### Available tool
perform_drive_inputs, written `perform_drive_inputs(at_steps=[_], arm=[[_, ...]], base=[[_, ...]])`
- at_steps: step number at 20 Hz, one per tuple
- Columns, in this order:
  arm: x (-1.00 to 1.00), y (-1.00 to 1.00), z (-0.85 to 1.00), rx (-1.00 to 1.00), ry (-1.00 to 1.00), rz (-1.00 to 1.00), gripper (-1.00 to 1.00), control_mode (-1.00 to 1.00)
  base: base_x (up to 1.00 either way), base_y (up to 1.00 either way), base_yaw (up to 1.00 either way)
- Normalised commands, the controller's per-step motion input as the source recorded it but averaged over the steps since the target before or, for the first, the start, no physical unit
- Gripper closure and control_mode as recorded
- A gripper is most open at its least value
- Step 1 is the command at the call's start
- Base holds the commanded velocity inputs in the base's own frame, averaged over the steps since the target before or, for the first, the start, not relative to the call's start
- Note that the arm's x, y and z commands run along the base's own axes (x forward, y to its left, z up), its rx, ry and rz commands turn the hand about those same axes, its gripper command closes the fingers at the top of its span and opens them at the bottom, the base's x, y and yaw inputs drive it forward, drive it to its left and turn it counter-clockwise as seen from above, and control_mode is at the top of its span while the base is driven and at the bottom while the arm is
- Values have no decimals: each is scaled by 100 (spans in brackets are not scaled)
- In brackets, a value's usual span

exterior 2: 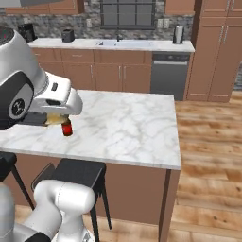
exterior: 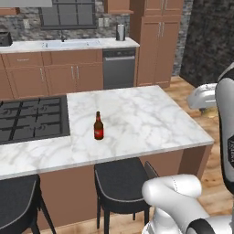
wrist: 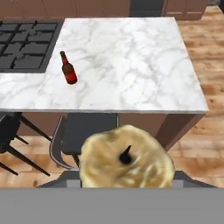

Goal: Get the candle and the beer from the cabinet and move them to the dining counter.

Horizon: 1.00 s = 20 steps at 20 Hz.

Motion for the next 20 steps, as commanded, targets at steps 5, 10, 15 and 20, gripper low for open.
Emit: perform_drive_inputs(at_steps=[5,10,15,20], arm=[[89,2,-50,-6,4,43,100,-100],[79,0,-60,-2,9,43,100,-100],[41,0,-58,1,18,39,100,-100],[68,0,-45,1,10,29,100,-100]], base=[[0,0,0],[0,0,0],[0,0,0],[0,0,0]])
